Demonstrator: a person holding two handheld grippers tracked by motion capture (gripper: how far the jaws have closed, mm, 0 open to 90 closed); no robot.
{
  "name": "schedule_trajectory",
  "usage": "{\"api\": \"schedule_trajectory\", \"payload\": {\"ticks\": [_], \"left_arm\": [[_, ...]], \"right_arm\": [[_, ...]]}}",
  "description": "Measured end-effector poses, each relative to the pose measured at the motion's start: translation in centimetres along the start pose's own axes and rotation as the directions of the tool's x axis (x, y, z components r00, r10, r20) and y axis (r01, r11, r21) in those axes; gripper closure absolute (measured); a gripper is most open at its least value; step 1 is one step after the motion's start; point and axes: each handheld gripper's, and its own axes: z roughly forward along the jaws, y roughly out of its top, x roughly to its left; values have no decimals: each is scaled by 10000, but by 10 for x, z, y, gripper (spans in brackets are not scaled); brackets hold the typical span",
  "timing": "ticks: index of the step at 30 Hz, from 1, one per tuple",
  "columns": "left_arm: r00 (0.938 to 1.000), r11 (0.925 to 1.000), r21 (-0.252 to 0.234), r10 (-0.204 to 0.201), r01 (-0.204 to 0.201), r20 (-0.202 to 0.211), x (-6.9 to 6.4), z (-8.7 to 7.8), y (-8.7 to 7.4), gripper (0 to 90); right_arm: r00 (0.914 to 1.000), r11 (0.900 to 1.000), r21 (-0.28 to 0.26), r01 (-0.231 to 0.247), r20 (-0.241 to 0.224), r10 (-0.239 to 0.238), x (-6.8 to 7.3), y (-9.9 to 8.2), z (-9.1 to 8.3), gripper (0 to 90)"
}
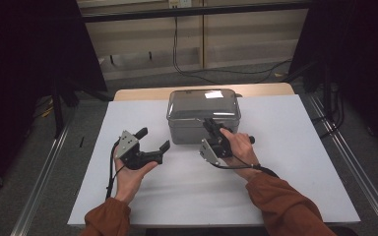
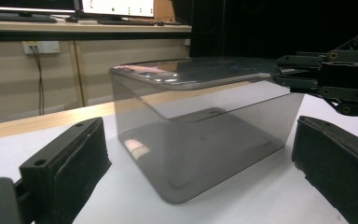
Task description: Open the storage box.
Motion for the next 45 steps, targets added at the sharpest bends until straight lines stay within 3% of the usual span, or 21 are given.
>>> {"api": "schedule_trajectory", "payload": {"ticks": [8,12,15,22,26,30,33,37,45], "left_arm": [[10000,9999,145,32,-33,65,1,21,6,35],[9996,9996,87,280,-280,5,2,29,9,41],[9982,9979,255,596,-594,-84,4,35,11,41],[9974,9972,384,647,-636,-303,9,52,9,47],[9966,9975,193,691,-682,-456,13,61,8,50],[9964,9978,78,663,-659,-537,14,69,4,79],[9920,9939,288,1085,-1069,-647,15,75,1,125],[9958,9975,-18,707,-709,-584,13,82,1,140],[9894,9902,-159,1382,-1391,-450,11,81,5,239]], "right_arm": [[10000,10000,-5,11,89,-11,-6,2,1,794],[10000,10000,-15,32,88,-32,-8,2,1,795],[9999,10000,-15,35,99,-34,-9,2,1,796],[9999,10000,-31,-49,165,49,-17,4,3,796],[9997,9999,-53,-92,213,93,-20,5,4,798],[9996,9998,-128,-119,269,122,-19,5,5,797],[9994,9997,-140,-202,295,206,-20,5,5,795],[9993,9997,-107,-238,277,241,-19,5,5,793],[9996,9997,-102,-231,150,233,-17,5,5,783]]}}
